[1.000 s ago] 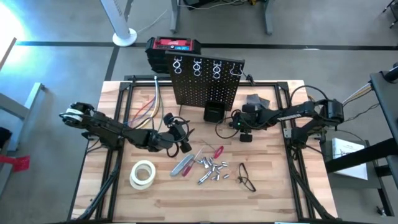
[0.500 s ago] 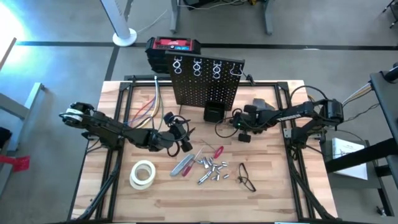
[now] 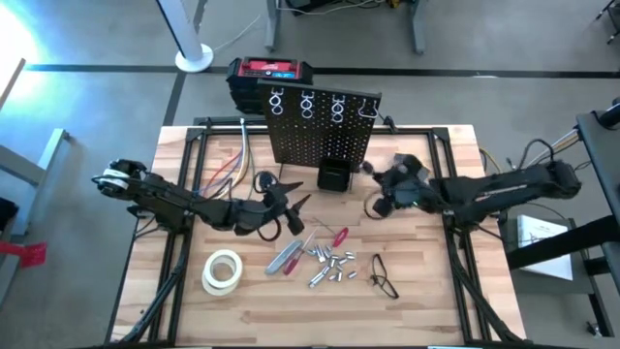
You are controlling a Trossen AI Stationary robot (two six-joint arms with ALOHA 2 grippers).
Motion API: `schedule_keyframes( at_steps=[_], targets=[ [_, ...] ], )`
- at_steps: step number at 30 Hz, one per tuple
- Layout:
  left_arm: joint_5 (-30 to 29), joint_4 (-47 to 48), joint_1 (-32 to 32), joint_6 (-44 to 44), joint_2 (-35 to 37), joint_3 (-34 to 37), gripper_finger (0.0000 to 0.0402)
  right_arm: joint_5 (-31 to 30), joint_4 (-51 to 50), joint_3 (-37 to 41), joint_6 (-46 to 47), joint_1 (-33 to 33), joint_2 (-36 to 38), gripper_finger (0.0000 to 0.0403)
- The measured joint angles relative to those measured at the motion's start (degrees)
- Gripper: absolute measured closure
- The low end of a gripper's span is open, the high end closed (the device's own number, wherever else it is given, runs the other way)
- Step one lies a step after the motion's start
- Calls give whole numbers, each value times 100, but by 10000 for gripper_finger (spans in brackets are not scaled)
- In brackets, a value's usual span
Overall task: Hang tools onto peg board
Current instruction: Hang the ratchet wrench on the peg board
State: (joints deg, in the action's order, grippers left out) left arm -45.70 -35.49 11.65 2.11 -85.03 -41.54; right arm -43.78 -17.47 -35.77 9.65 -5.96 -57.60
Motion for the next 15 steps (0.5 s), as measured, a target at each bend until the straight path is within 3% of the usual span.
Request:
schedule_keyframes(
  at_steps=[4, 8, 11, 15],
  targets=[
    [800, -1108, -158, 9, -41, 0, 217, -2036, 395, 0, -158, -951, -13, 380],
    [1675, -2106, -349, -325, -289, -36, 211, -3437, 1462, -9, -902, -1736, -526, 380],
    [1947, -2236, -358, -957, -593, -397, 210, -3960, 2672, -11, -1844, -2087, -1069, 380],
    [1964, -2064, -360, -1388, -1236, -1204, 210, -4036, 4318, -17, -3000, -2298, -1686, 380]
  ],
)
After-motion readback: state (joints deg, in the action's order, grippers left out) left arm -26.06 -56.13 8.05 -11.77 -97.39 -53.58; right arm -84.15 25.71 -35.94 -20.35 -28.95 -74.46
